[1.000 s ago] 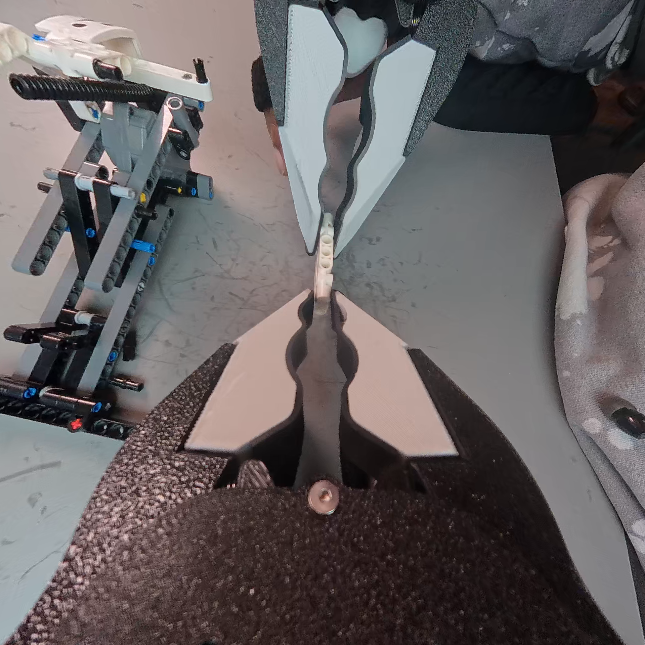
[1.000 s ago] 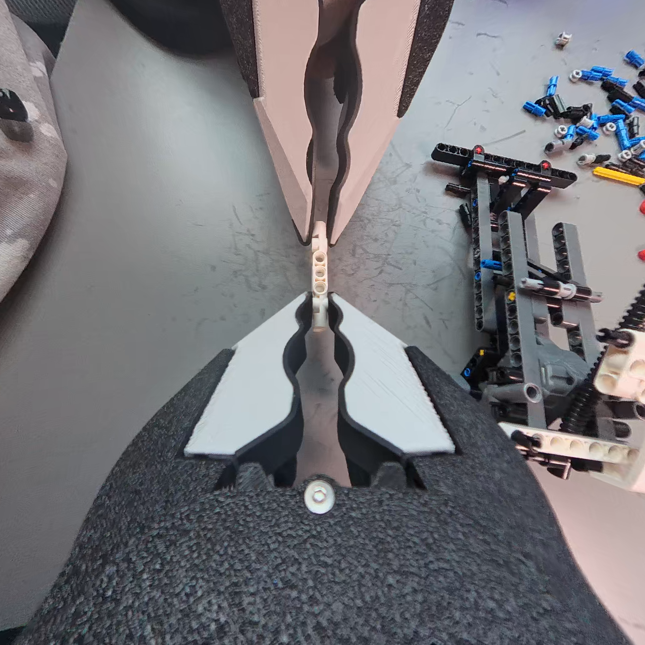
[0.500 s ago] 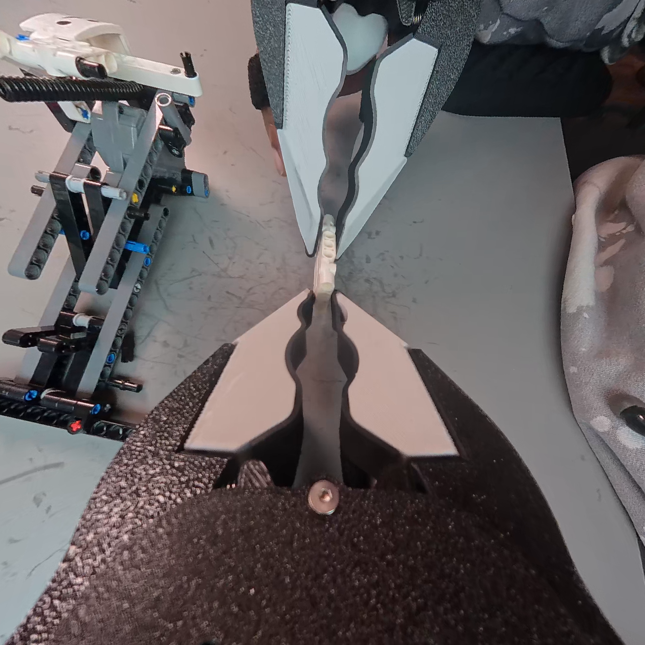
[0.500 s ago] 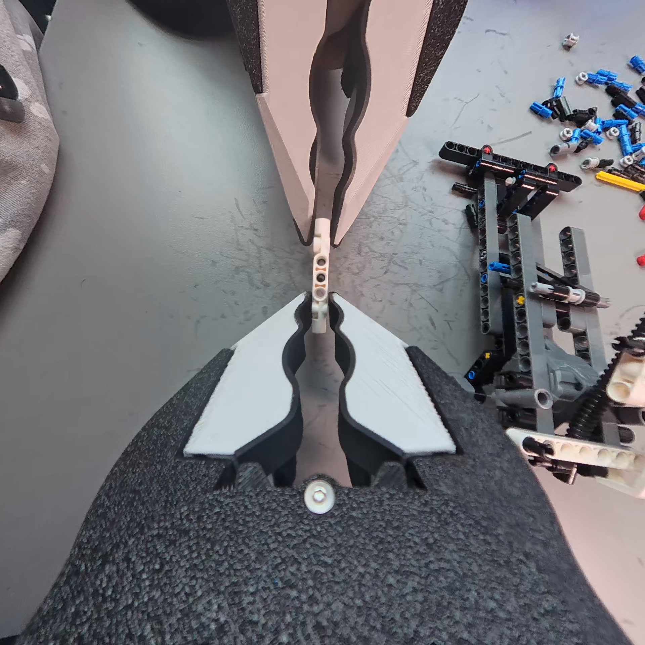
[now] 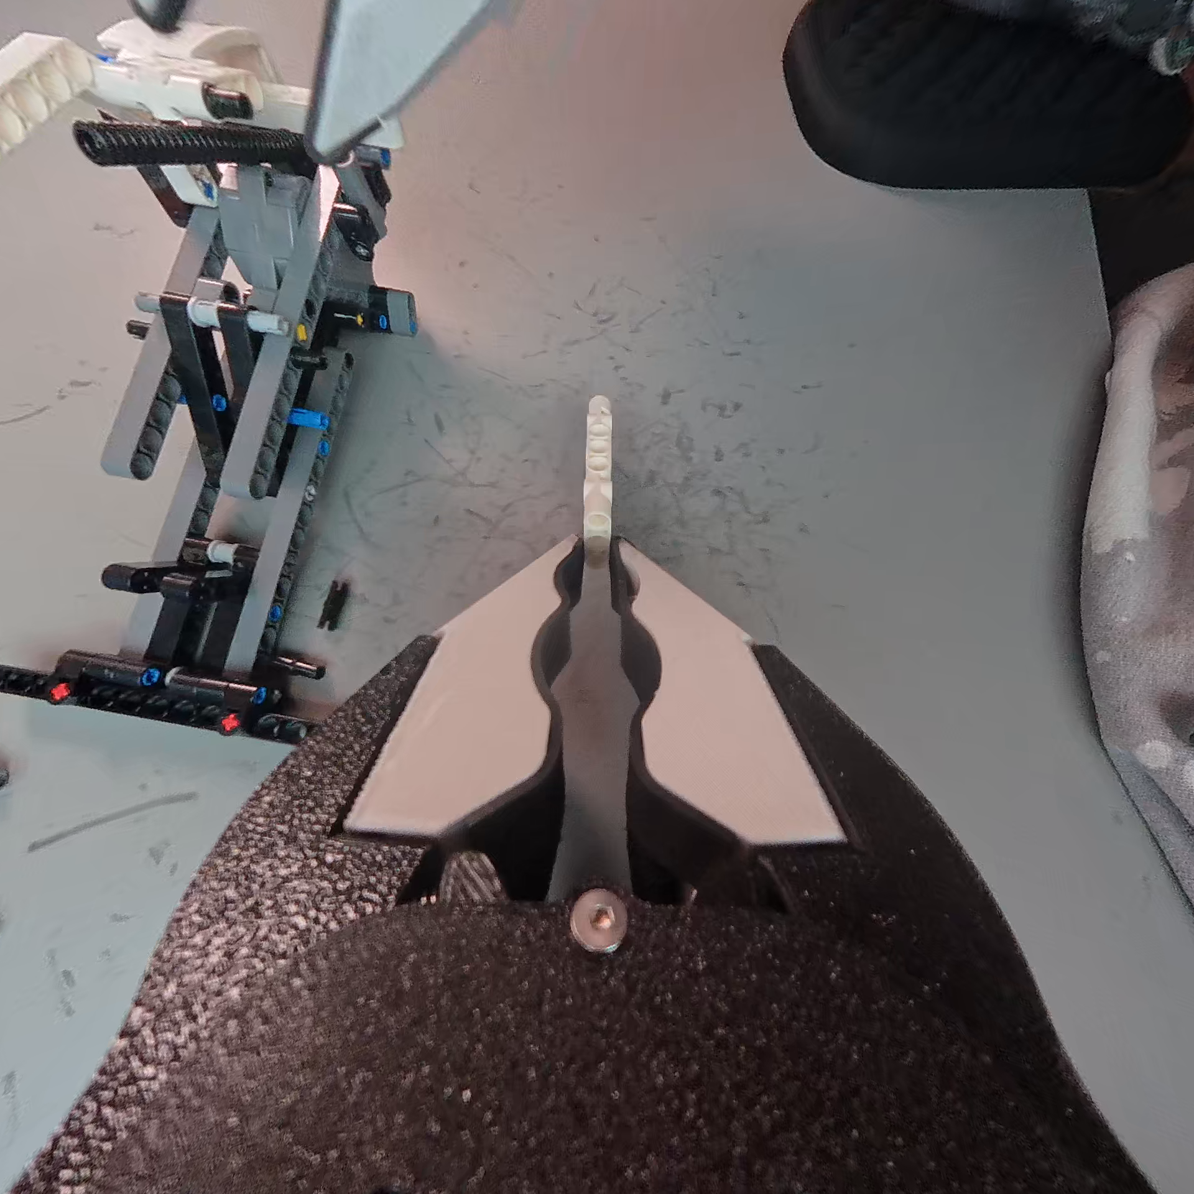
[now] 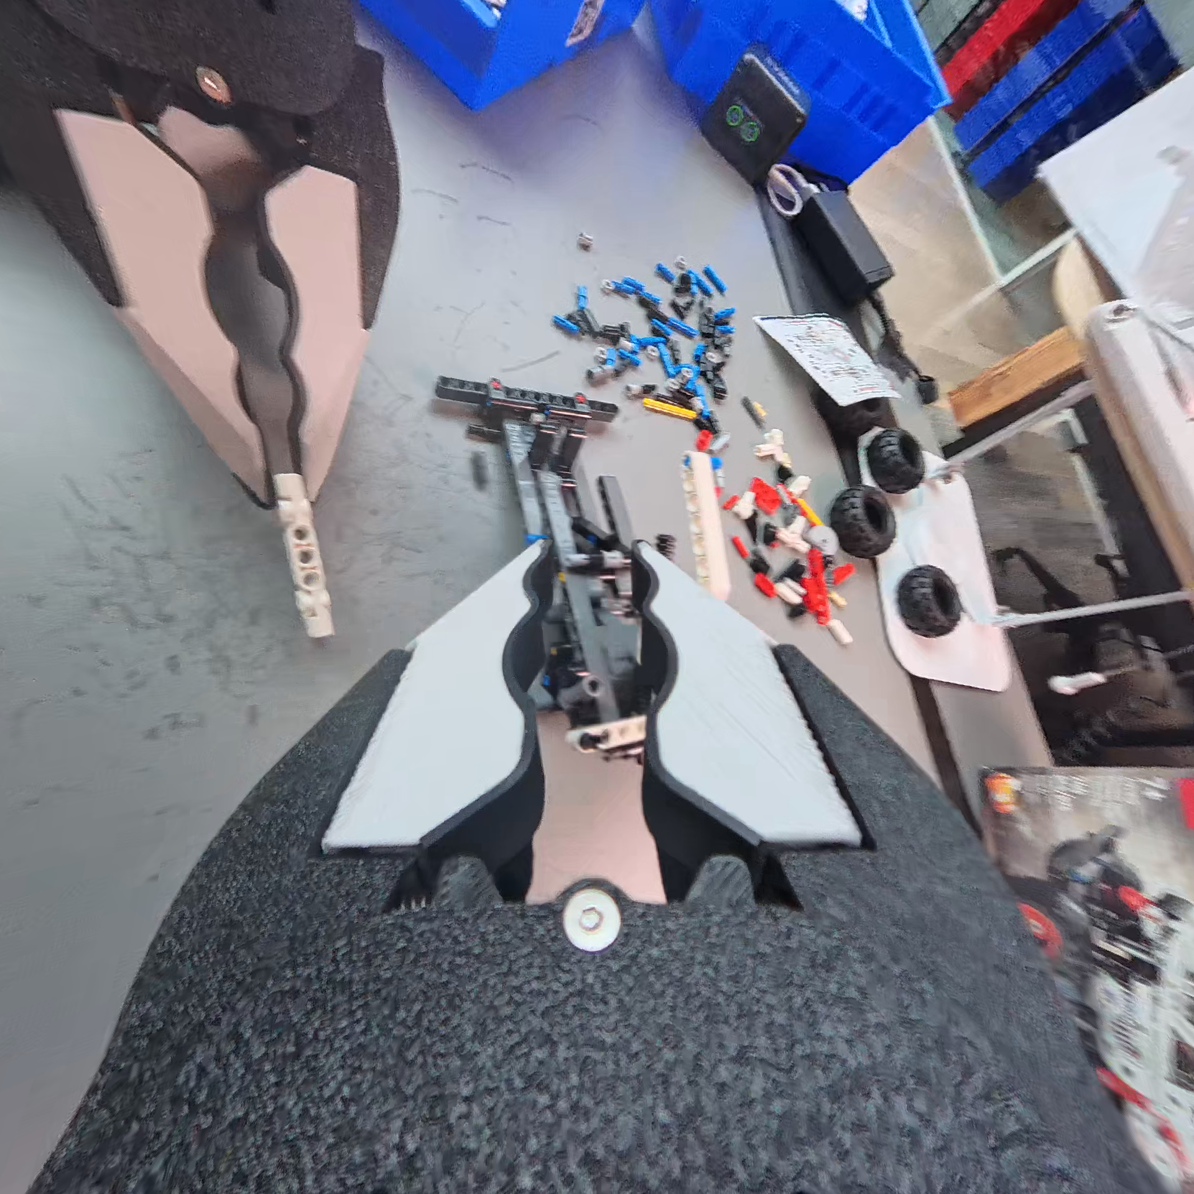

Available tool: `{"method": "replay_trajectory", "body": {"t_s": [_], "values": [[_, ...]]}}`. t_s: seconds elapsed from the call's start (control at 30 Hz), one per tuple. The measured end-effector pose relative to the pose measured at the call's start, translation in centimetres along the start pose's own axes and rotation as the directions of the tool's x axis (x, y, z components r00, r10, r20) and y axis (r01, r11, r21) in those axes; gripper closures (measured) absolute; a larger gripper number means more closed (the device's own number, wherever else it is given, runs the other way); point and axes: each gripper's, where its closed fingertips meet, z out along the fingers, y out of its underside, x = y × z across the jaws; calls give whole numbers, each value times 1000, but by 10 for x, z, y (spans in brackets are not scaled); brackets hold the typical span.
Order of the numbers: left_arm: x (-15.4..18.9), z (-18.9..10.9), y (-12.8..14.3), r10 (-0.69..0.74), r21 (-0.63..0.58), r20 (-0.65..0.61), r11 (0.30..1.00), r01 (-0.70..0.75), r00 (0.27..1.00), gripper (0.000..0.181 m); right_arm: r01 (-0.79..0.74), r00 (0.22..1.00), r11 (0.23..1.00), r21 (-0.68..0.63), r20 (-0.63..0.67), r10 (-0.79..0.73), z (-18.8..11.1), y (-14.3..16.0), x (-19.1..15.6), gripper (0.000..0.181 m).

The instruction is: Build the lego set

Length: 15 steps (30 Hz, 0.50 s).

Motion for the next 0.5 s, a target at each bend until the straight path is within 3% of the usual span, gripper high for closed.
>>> {"method": "replay_trajectory", "body": {"t_s": [0.07, 0.13, 0.17, 0.27, 0.5], "values": [[-4, -2, 3, 0, -13, 11, 1000, 0, 1000, 174, 62, 994, 995, -74, -81, -68, -2, 8, 20, 136], [-7, -4, 6, -3, -22, 17, 1000, 4, 1000, 174, 40, 997, 986, -163, -52, -49, 7, 26, 27, 104], [-9, -5, 7, -6, -23, 23, 1000, 6, 1000, 174, 0, 1000, 982, -188, -11, -3, 15, 35, 26, 98], [-14, -8, 10, -16, -24, 34, 1000, 17, 999, 174, -87, 991, 968, -237, 77, 108, 37, 56, 23, 111], [-19, -10, 17, -36, -34, 36, 999, 37, 999, 174, -132, 991, 955, -267, 0, 137, 31, 81, 50, 113]]}}
